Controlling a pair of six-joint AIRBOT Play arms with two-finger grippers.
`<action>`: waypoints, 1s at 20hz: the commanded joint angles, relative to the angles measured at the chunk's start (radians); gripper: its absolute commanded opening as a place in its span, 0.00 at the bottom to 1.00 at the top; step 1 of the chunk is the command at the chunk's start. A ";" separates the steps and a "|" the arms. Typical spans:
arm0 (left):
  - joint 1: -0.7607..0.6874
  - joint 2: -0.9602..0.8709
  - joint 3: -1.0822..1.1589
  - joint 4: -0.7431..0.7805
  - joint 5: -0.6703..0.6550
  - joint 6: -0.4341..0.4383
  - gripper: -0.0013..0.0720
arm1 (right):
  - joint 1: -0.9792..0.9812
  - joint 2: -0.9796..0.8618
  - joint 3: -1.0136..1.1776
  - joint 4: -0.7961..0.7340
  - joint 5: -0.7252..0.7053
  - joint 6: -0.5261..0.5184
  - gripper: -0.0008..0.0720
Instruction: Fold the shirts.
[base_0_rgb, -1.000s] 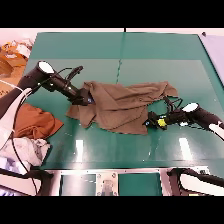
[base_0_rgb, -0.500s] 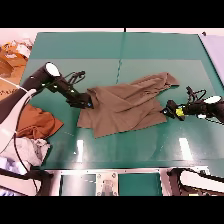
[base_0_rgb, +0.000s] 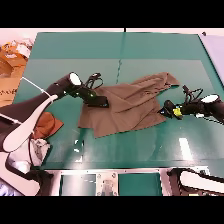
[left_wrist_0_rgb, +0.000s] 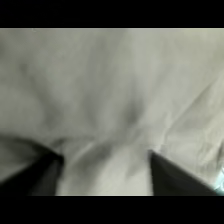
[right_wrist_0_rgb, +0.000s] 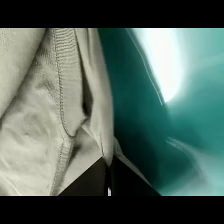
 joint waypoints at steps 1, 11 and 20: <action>-0.012 -0.028 0.006 -0.109 0.005 0.059 0.33 | -0.002 0.001 0.001 -0.001 -0.027 -0.016 0.03; 0.291 0.134 0.306 -0.048 -0.291 0.022 0.06 | -0.369 0.047 0.108 -0.018 0.031 0.022 0.03; 0.375 0.406 0.354 -0.124 -0.277 0.050 0.06 | -0.374 0.215 0.401 0.038 0.141 0.035 0.03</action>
